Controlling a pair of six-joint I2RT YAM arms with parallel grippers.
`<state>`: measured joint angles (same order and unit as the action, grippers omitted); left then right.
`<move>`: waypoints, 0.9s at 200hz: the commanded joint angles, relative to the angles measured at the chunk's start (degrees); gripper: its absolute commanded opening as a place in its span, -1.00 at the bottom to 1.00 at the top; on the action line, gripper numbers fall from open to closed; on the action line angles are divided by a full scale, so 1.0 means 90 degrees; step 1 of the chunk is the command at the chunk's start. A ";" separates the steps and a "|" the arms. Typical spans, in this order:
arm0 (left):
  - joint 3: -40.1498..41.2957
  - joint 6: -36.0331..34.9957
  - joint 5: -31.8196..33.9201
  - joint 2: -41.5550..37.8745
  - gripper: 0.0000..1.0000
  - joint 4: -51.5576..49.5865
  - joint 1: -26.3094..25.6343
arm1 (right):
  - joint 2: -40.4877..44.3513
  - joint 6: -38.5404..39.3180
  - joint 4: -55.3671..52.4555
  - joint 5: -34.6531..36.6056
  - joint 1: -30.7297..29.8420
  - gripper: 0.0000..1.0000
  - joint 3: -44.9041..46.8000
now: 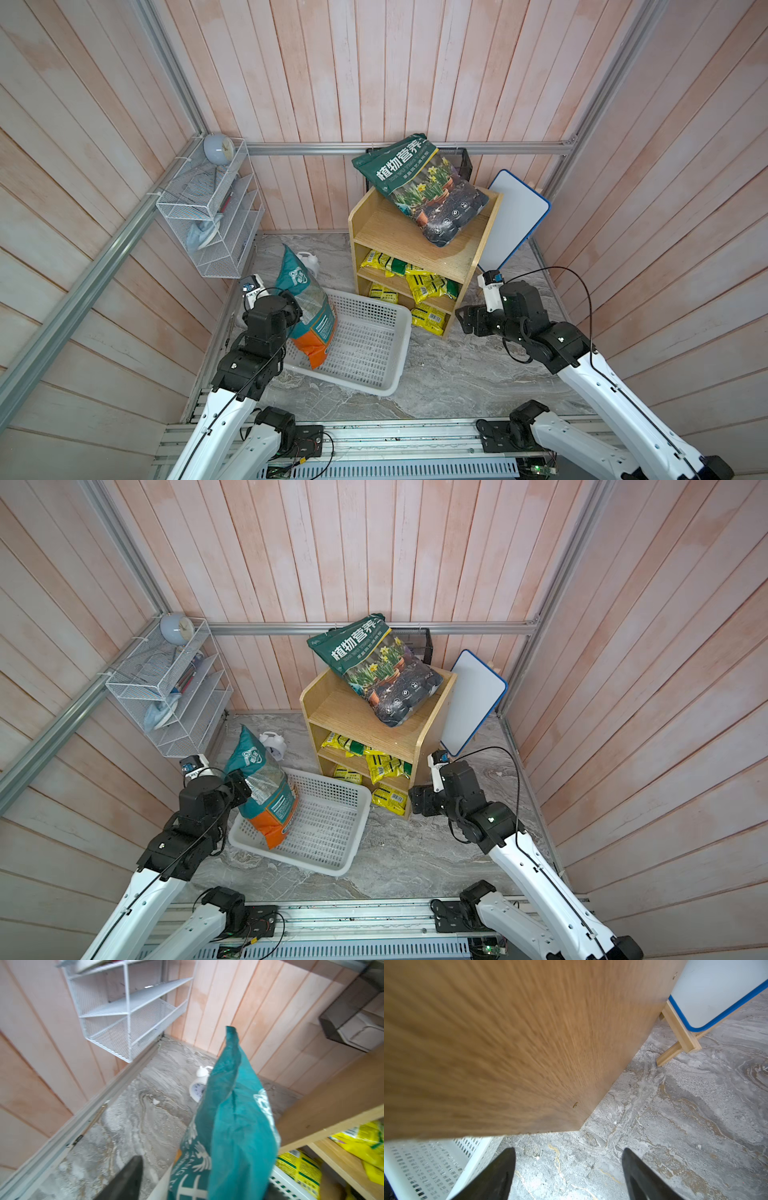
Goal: Take down the fertilizer bag from the shelf
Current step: Place the fertilizer bag in the storage box, then pick up the fertilizer bag from the shelf.
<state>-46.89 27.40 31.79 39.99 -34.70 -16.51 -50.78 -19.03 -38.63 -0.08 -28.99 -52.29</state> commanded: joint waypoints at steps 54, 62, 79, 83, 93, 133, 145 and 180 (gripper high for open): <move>-0.3178 0.0525 0.0978 0.0924 1.00 -0.0969 0.0068 | 0.0164 0.0235 -0.0409 0.0293 -0.0001 0.70 -0.0365; -0.3418 0.0601 0.0703 0.1056 1.00 -0.0932 0.0067 | 0.0156 0.0278 -0.0480 0.0336 -0.0001 0.70 -0.0432; -0.3672 0.0826 -0.0439 0.1307 1.00 -0.0521 0.0063 | 0.0125 0.0357 -0.0611 0.0389 -0.0001 0.70 -0.0587; -0.3741 0.0942 -0.0740 0.1398 1.00 -0.0423 0.0060 | 0.0109 0.0371 -0.0634 0.0412 -0.0001 0.70 -0.0617; -0.3918 0.1218 -0.1588 0.1684 1.00 -0.0193 0.0050 | 0.0091 0.0397 -0.0662 0.0437 -0.0001 0.70 -0.0685; -0.5068 0.1673 -0.3171 0.3402 1.00 0.0526 -0.1117 | -0.0050 0.0443 -0.0732 0.0530 0.0009 0.70 -0.0830; -0.5490 0.1614 -0.3143 0.3897 1.00 0.0670 -0.1445 | 0.0009 0.0440 -0.0732 0.0641 0.0009 0.71 -0.0790; -0.6066 0.2134 -0.3187 0.5087 1.00 0.1432 -0.1626 | 0.0264 0.0484 -0.0617 0.0794 0.0018 0.73 -0.0587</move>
<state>-98.43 42.76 5.54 82.02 -28.75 -30.92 -50.26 -15.77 -43.75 5.02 -28.99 -58.33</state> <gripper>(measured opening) 0.998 0.862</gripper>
